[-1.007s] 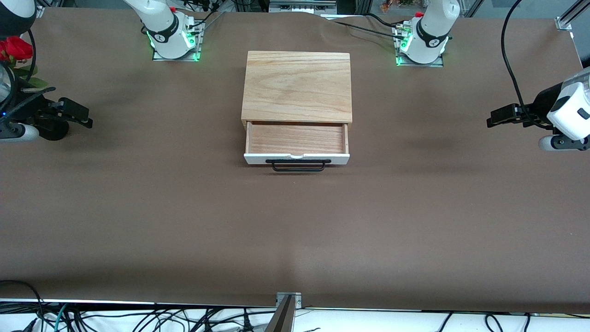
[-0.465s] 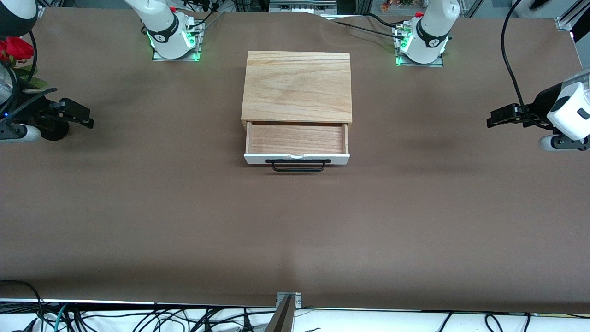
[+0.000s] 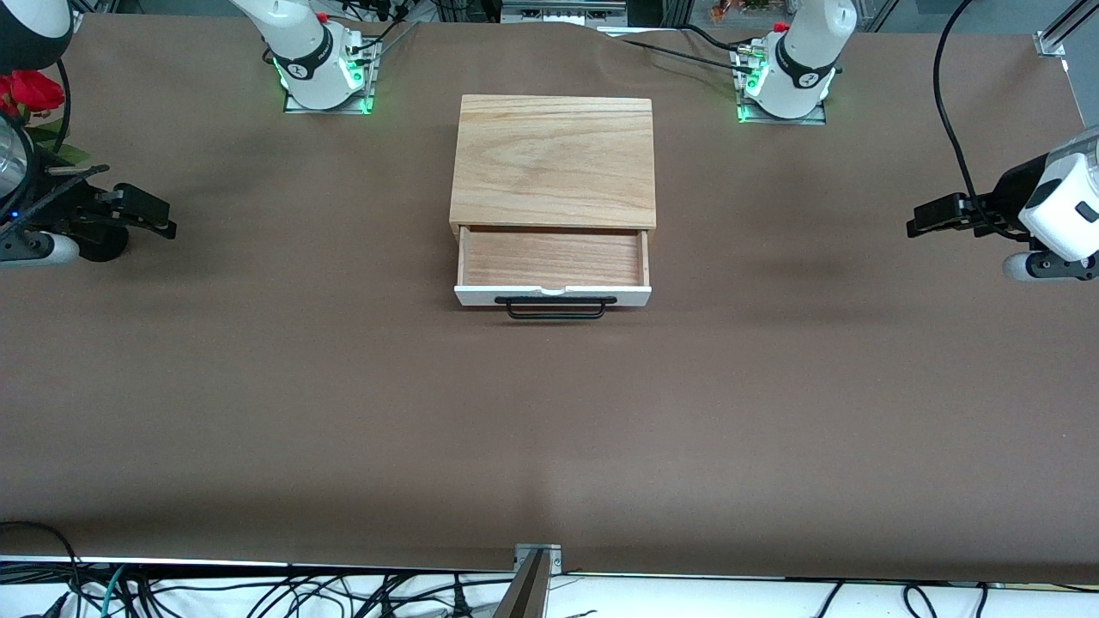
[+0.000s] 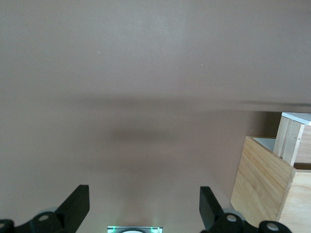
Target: Close drawer with both arms simultaneously
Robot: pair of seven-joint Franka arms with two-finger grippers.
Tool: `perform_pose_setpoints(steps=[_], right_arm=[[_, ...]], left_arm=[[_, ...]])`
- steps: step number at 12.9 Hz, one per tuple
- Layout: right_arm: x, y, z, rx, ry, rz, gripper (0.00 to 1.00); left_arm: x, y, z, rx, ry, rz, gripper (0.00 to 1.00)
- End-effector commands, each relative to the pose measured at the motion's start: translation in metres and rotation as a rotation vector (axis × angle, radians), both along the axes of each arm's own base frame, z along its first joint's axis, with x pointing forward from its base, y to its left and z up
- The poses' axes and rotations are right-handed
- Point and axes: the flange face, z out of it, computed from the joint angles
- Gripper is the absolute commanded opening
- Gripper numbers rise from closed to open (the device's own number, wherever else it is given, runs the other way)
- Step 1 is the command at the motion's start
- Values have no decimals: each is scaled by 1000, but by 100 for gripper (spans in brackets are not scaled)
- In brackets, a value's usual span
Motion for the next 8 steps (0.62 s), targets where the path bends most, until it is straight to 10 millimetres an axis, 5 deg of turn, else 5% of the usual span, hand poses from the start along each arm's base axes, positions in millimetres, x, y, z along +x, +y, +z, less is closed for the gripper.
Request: perform_pose_setpoints(steps=[1,8], right_arm=[[-2,1,1,5,-2,12,100],[-2,1,-2,5,0,12,100]], left_arm=[[4,3,2,18,-9,-6,100],[4,2,2,16,-9,-8,100]])
